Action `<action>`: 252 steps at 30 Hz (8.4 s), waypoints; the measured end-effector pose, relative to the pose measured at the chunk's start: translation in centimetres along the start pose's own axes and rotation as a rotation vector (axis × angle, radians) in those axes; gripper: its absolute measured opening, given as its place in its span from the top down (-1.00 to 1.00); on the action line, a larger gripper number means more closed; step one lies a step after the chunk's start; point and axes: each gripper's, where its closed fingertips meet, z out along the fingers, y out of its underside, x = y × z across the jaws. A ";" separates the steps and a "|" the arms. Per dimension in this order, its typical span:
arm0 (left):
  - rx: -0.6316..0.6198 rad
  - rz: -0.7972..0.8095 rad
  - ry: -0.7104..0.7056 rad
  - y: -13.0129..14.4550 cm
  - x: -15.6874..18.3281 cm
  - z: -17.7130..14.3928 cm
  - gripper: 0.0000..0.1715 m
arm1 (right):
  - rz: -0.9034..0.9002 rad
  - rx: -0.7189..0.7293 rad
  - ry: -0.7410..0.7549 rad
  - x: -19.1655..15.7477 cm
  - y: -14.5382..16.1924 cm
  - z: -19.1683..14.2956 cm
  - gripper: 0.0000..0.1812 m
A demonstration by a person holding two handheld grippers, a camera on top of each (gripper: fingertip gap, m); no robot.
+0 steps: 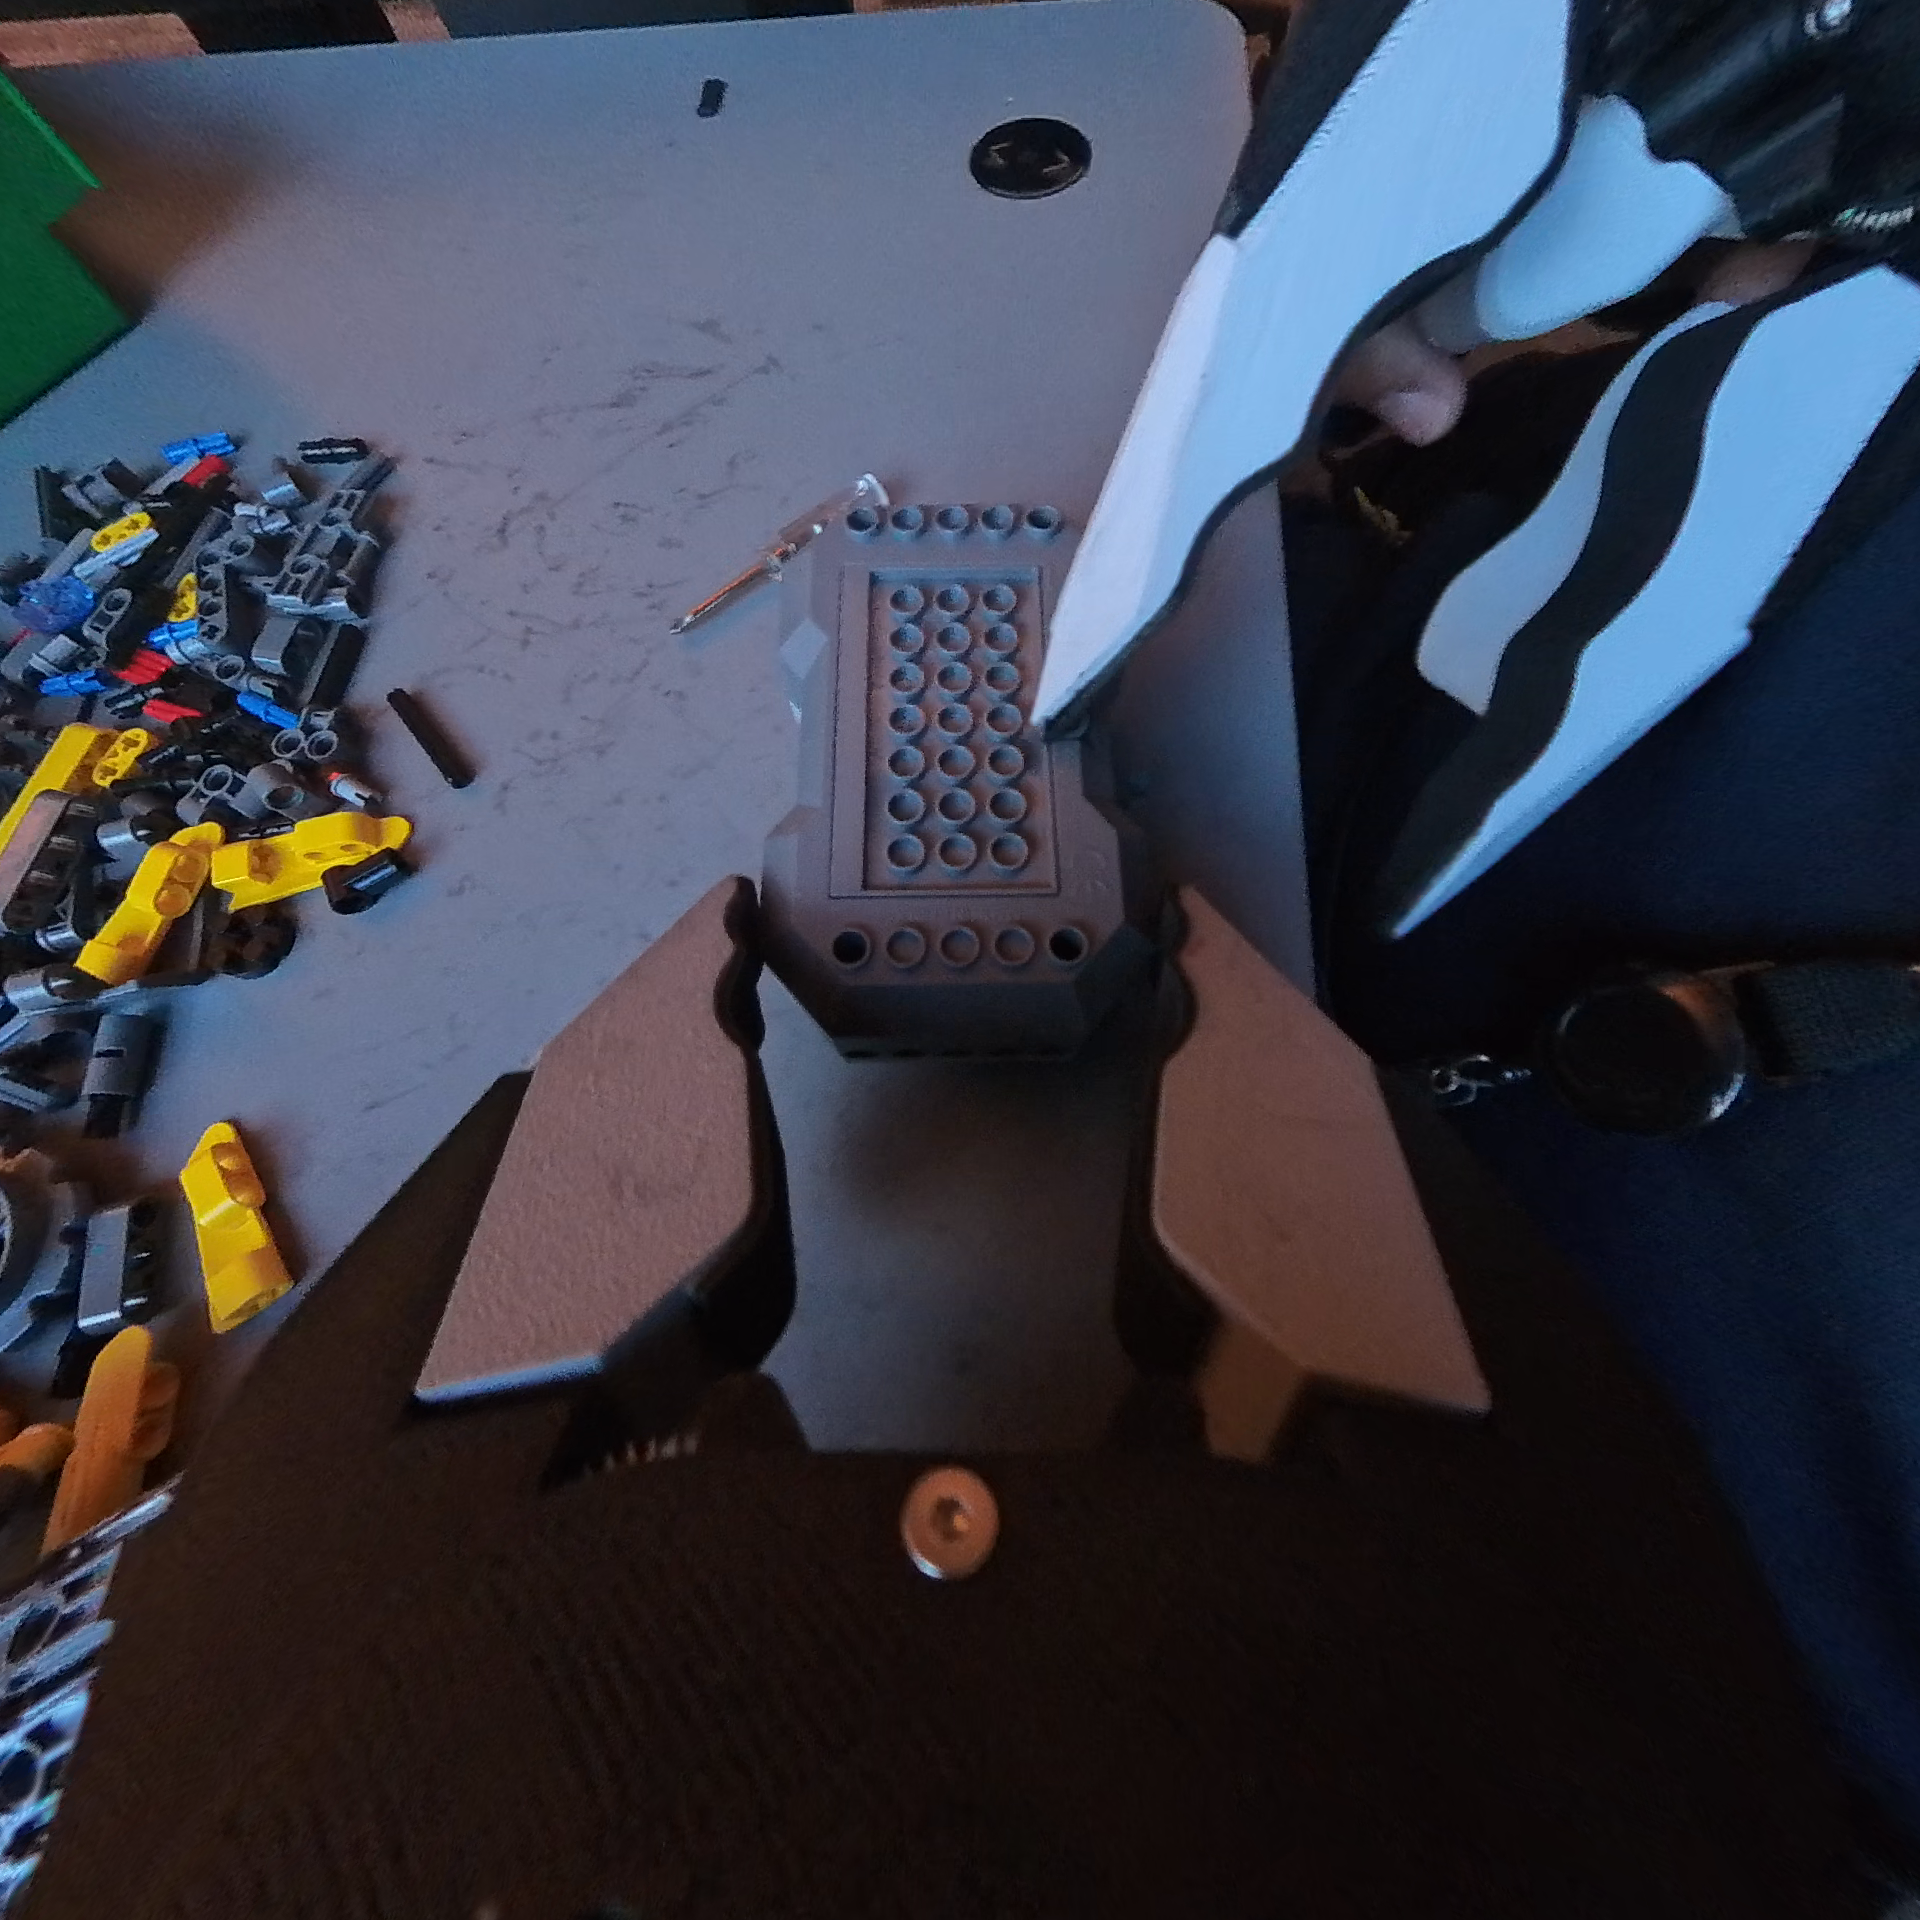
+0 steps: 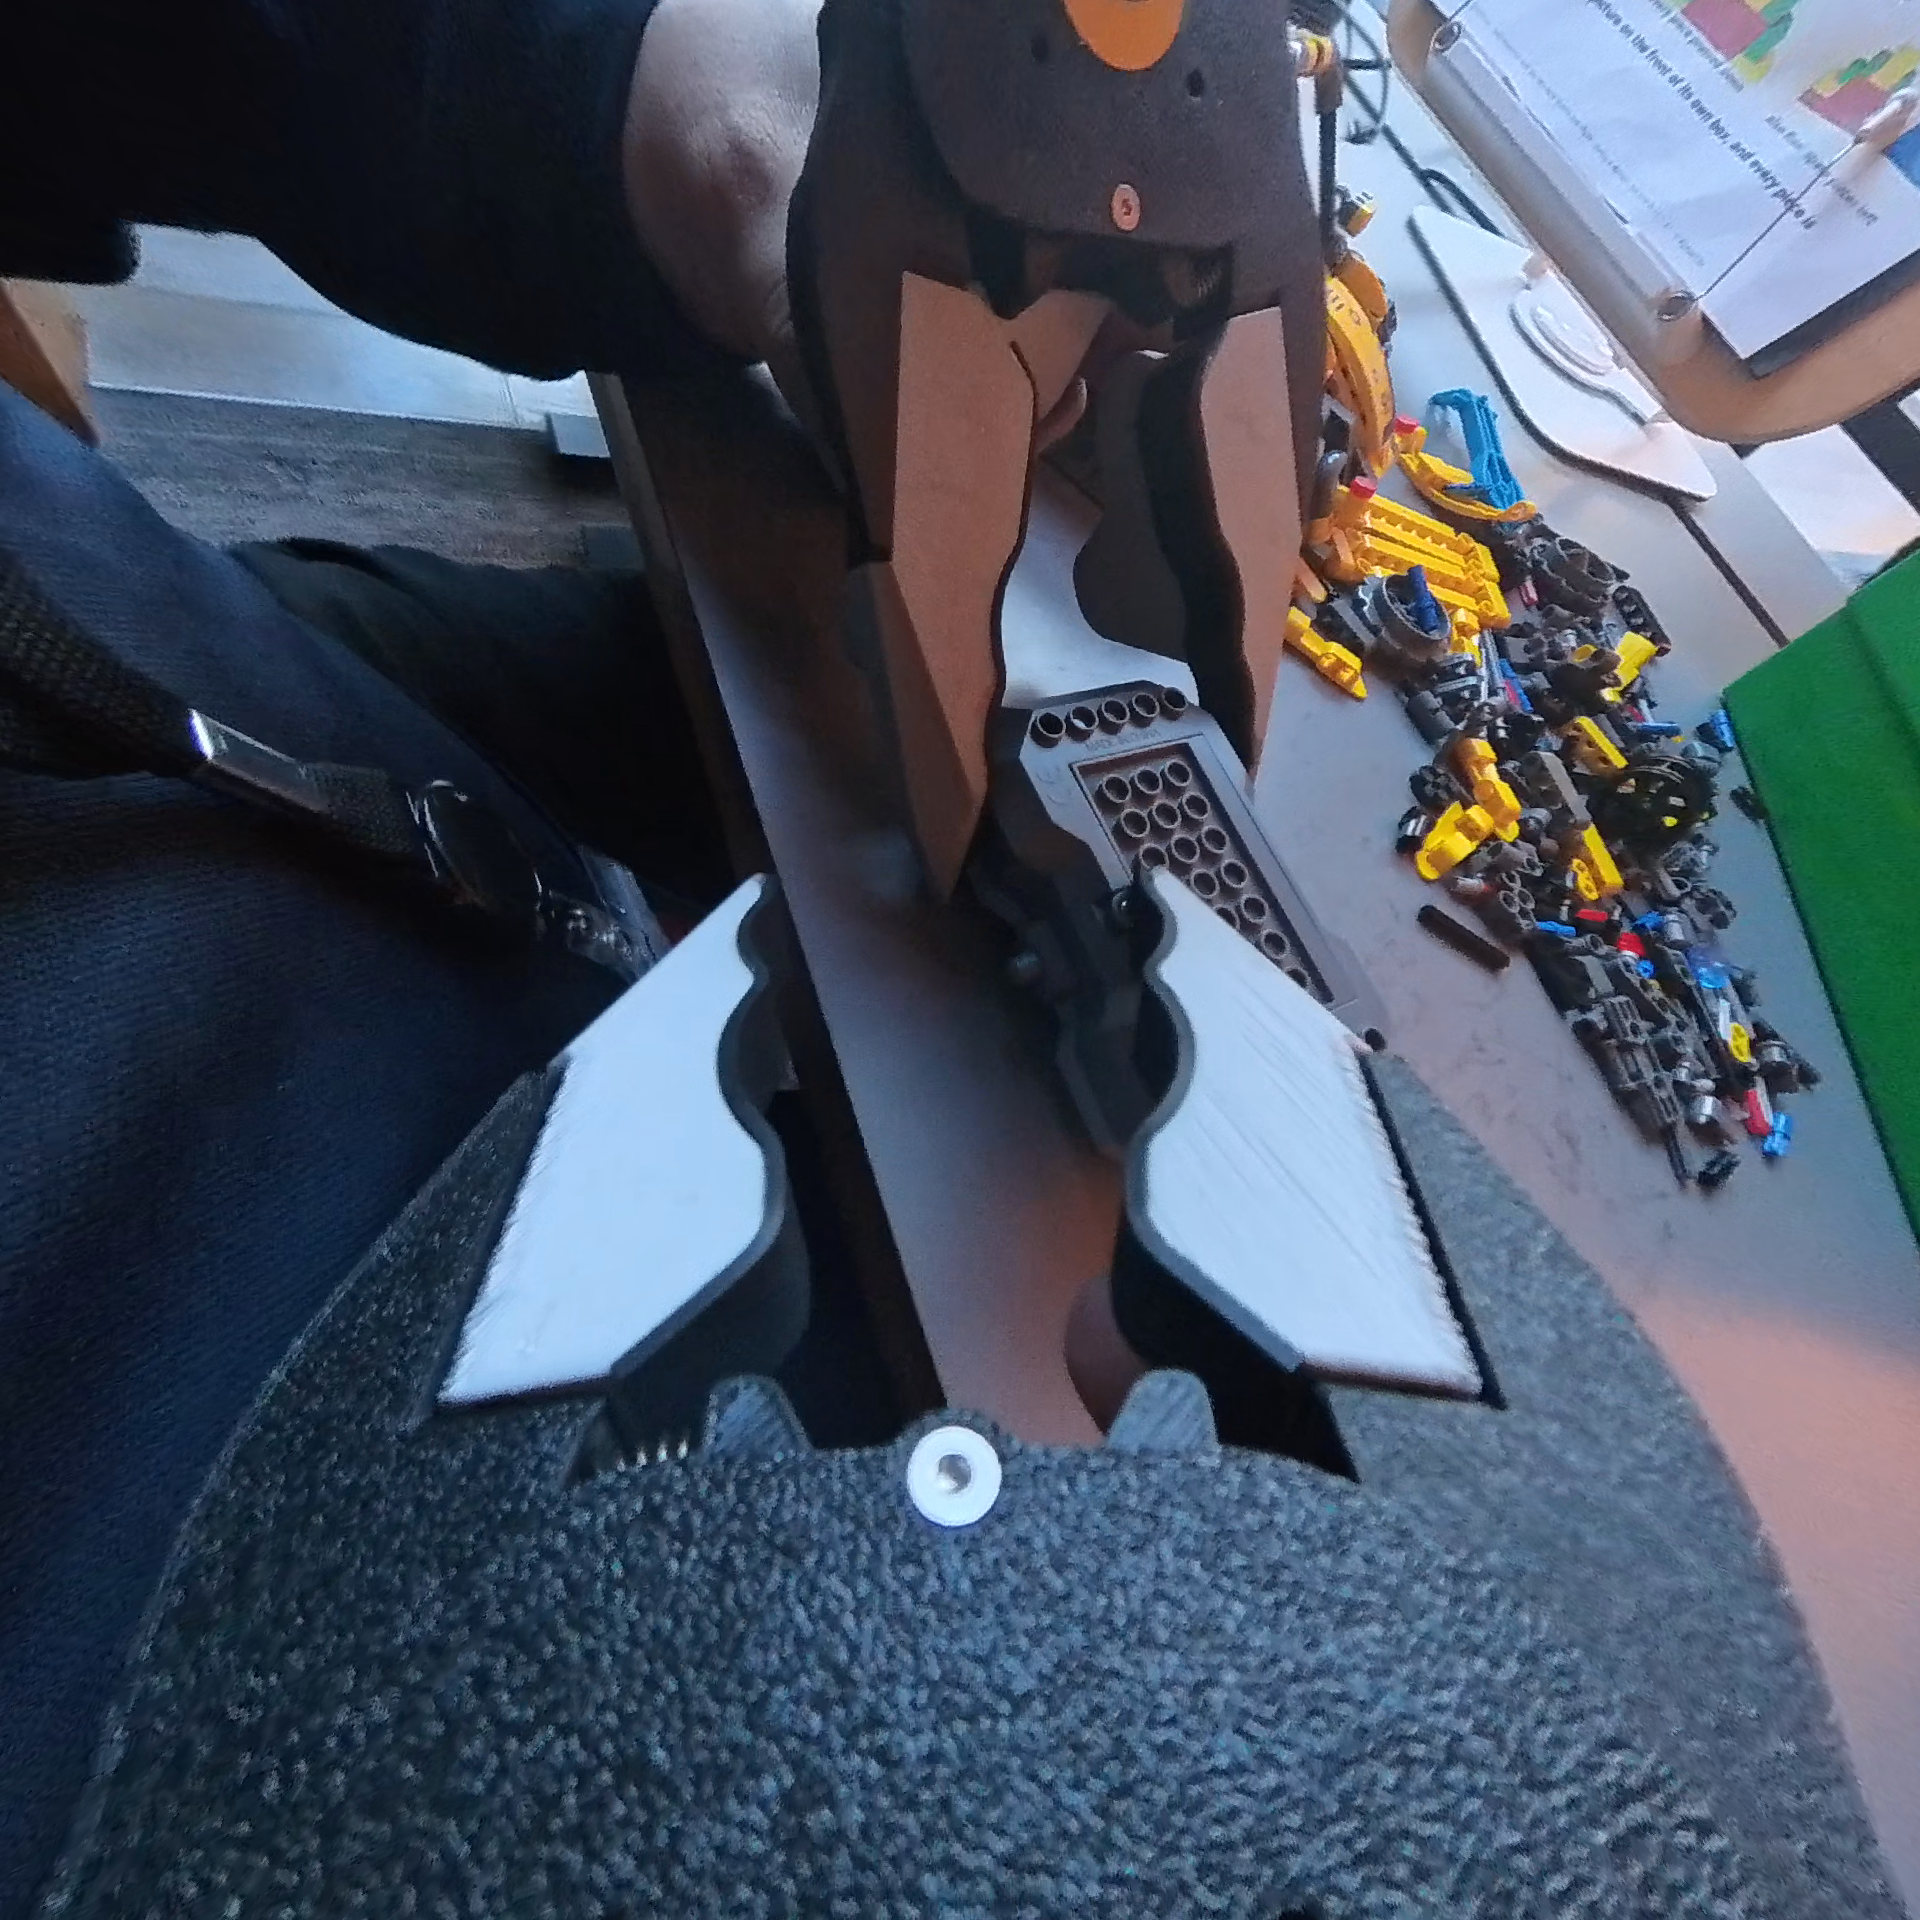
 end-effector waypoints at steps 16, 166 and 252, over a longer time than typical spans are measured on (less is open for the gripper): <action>-0.013 -0.077 -0.135 0.4 -2.5 -0.3 0.15 | 0.391 -0.290 0.144 10.1 8.4 -2.5 0.64; -0.051 0.120 -0.313 0.4 -2.7 -0.7 0.14 | 0.370 -0.159 -0.315 6.7 -2.4 -1.5 0.91; -0.010 0.187 -0.215 0.8 -2.1 -1.2 0.15 | 0.072 -0.253 -0.428 5.5 -3.2 -1.0 0.91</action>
